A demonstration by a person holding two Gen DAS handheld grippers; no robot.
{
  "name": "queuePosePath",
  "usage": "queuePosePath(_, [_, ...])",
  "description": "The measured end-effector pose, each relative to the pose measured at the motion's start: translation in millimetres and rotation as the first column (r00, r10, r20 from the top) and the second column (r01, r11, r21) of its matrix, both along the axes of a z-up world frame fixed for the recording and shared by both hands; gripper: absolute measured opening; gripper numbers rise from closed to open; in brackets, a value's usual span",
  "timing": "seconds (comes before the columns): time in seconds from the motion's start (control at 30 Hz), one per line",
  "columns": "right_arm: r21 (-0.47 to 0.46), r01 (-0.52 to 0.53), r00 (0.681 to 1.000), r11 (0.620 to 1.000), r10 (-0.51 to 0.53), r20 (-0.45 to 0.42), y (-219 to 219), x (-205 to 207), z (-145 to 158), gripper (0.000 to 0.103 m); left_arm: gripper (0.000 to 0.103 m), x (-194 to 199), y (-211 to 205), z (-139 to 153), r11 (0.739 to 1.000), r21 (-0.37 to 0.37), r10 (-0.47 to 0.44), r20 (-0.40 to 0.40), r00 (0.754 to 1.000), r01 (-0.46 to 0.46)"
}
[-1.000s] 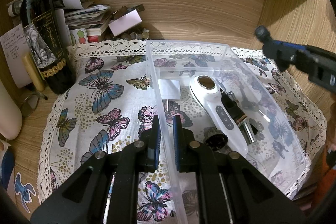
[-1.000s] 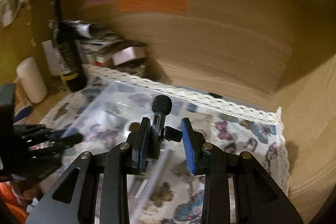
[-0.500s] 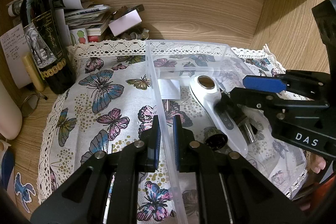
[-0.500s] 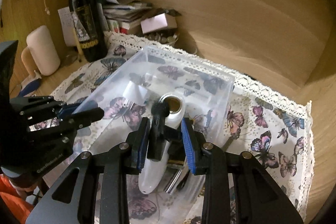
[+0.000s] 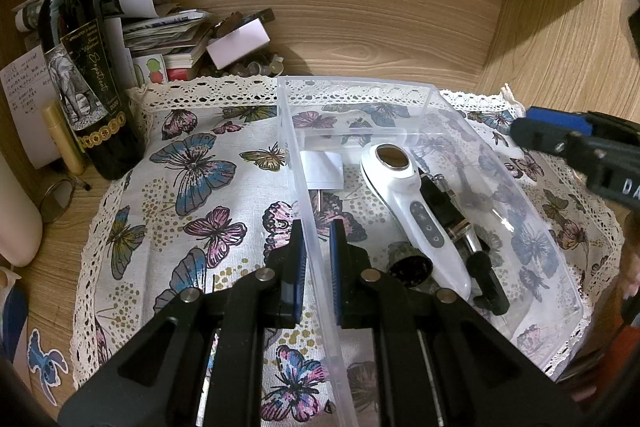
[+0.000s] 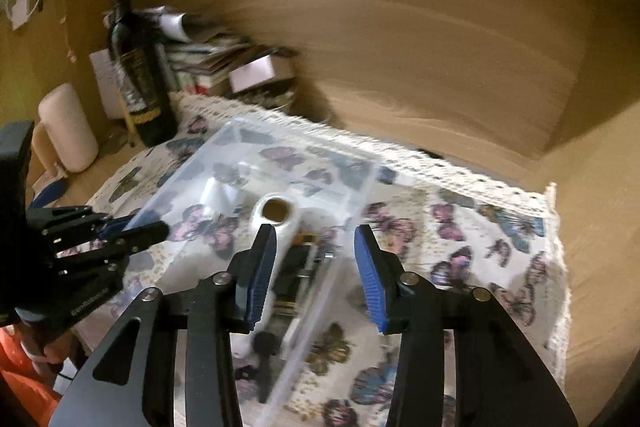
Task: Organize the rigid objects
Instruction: 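Carry the black object into the clear box and open the right gripper, then grasp the silver keys by their ring with the right gripper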
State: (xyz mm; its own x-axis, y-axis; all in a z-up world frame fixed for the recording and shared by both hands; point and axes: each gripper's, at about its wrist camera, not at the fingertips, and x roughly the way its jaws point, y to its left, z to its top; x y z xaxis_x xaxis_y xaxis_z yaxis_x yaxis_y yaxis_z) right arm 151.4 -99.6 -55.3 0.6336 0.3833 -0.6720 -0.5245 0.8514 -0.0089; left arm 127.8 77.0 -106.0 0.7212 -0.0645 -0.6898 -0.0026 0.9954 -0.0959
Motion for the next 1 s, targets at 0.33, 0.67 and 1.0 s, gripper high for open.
queuePosePath(0.33, [-0.033, 0.132, 0.990, 0.991, -0.133, -0.044, -47, 9, -16, 0.039, 0.010, 0, -1, 0, 1.000, 0.007, 0.001, -0.001, 1.000, -0.001])
queuePosePath(0.67, [-0.077, 0.101, 0.973, 0.992, -0.114, -0.202, -43, 23, -73, 0.039, 0.010, 0, -1, 0, 1.000, 0.013, 0.002, -0.003, 1.000, -0.002])
queuePosePath(1.0, [-0.122, 0.074, 0.974, 0.990, -0.098, -0.202, -28, 35, -93, 0.038, 0.010, 0, -1, 0, 1.000, 0.011, 0.003, -0.003, 1.000, -0.003])
